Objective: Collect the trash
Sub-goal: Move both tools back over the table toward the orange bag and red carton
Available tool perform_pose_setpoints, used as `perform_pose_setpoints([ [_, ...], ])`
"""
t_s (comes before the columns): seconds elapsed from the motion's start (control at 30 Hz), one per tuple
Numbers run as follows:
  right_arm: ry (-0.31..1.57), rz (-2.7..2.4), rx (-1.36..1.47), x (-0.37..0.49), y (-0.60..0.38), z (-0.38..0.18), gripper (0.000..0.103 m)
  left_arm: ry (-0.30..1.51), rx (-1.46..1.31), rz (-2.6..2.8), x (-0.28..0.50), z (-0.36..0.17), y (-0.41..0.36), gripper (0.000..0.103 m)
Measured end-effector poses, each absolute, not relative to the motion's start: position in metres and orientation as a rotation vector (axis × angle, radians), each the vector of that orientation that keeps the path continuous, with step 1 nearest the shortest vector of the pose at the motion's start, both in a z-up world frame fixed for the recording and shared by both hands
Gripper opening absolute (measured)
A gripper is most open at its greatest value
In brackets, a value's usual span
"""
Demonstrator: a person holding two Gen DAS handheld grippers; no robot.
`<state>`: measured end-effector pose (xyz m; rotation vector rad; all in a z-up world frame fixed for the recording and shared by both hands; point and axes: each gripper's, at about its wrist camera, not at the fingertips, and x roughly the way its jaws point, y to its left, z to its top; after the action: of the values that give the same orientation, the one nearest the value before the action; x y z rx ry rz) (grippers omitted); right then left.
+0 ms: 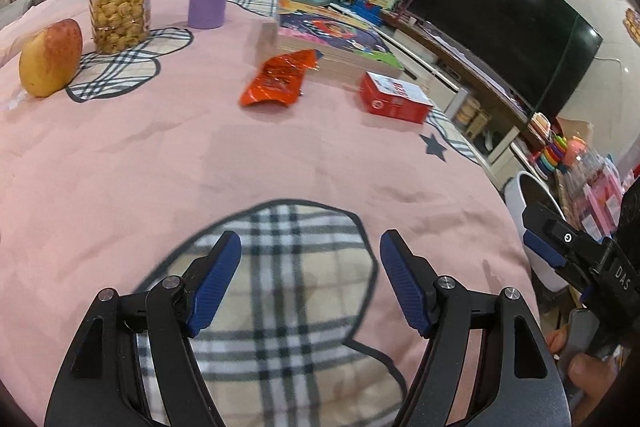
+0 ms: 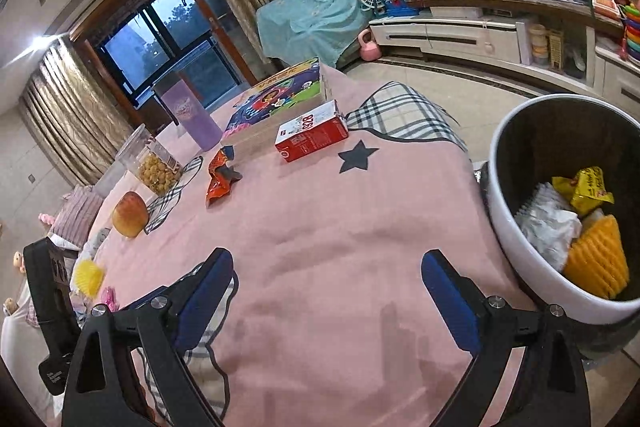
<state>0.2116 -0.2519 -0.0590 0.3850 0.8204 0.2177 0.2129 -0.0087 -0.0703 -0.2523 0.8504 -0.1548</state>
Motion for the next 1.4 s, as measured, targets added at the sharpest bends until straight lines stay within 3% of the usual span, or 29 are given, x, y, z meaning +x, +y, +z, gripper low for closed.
perform_pose_setpoints([
  [1.4,0.901,0.222,0.236,0.359,-0.202,-0.096,0.096,0.891,-0.172,-0.125,0.355,-0.080,0.008,0.075],
])
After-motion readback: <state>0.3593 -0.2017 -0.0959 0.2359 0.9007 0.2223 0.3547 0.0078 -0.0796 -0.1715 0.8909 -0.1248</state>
